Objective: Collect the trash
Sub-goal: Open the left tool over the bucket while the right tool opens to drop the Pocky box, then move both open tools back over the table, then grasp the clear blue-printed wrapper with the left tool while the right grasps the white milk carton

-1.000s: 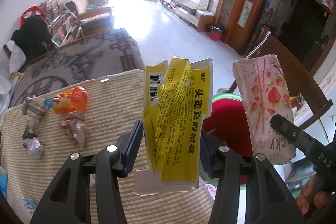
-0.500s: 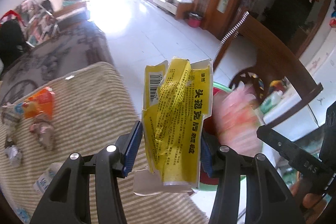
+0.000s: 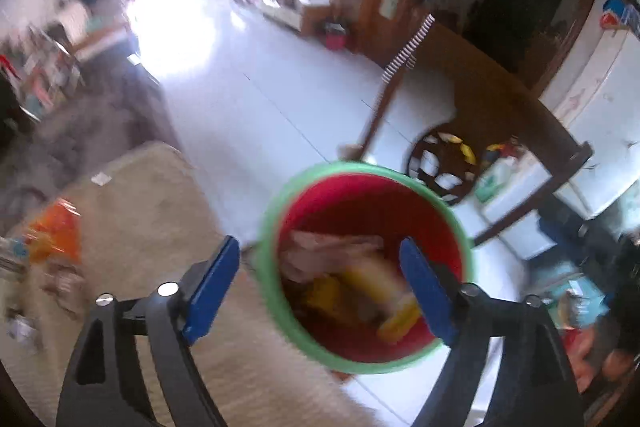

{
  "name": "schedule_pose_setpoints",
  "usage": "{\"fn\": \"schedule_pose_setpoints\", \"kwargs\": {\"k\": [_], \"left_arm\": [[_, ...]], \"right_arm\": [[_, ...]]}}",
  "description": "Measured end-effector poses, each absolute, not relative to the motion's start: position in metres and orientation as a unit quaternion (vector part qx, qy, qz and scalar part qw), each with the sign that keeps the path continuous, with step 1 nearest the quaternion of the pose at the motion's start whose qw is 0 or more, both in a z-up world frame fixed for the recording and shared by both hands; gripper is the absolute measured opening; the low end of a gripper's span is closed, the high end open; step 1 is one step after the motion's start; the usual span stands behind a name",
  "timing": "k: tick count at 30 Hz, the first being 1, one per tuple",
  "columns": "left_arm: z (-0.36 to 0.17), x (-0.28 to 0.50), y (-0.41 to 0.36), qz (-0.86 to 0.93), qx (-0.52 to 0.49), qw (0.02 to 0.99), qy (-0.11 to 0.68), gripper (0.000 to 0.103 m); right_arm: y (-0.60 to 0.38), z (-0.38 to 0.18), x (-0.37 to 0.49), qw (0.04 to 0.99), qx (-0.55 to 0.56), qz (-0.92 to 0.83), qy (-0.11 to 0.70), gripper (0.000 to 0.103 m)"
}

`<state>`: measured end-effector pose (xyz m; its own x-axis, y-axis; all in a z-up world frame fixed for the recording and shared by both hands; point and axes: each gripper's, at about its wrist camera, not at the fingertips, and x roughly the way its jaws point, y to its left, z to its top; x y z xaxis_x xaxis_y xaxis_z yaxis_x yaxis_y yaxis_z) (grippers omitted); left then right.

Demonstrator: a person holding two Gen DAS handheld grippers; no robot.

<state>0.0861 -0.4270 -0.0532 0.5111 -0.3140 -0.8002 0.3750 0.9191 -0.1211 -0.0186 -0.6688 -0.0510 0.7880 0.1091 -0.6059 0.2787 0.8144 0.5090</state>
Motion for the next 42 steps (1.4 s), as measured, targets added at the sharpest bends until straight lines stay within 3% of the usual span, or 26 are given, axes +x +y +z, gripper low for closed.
{"fn": "schedule_pose_setpoints", "kwargs": {"k": [16, 20, 26, 30, 36, 37, 41, 42], "left_arm": [[-0.069, 0.009, -0.211, 0.049, -0.019, 0.894, 0.444, 0.08], [-0.098, -0.032, -0.139, 0.137, -0.015, 0.868, 0.476, 0.081], [-0.141, -0.095, -0.024, 0.246, -0.081, 0.818, 0.515, 0.081], [-0.174, -0.102, 0.015, 0.226, -0.093, 0.807, 0.537, 0.081], [-0.197, -0.087, 0.029, 0.124, -0.001, 0.828, 0.548, 0.084], [-0.198, -0.081, 0.029, 0.101, 0.004, 0.83, 0.548, 0.081], [-0.201, -0.048, 0.033, 0.045, -0.007, 0.83, 0.556, 0.052], [-0.196, -0.038, 0.032, 0.036, -0.025, 0.83, 0.556, 0.052]], "right_arm": [[-0.478, -0.102, 0.054, 0.845, 0.219, 0.161, 0.46, 0.077], [-0.415, -0.119, 0.066, 0.817, 0.199, 0.203, 0.502, 0.077], [-0.328, -0.114, 0.07, 0.817, 0.139, 0.245, 0.503, 0.077], [-0.277, -0.107, 0.069, 0.819, 0.106, 0.249, 0.505, 0.077], [-0.233, -0.109, 0.067, 0.822, 0.106, 0.223, 0.513, 0.078], [-0.232, -0.11, 0.066, 0.823, 0.109, 0.218, 0.514, 0.078], [-0.241, -0.114, 0.06, 0.831, 0.14, 0.168, 0.512, 0.079], [-0.247, -0.119, 0.058, 0.829, 0.153, 0.145, 0.518, 0.079]]}}
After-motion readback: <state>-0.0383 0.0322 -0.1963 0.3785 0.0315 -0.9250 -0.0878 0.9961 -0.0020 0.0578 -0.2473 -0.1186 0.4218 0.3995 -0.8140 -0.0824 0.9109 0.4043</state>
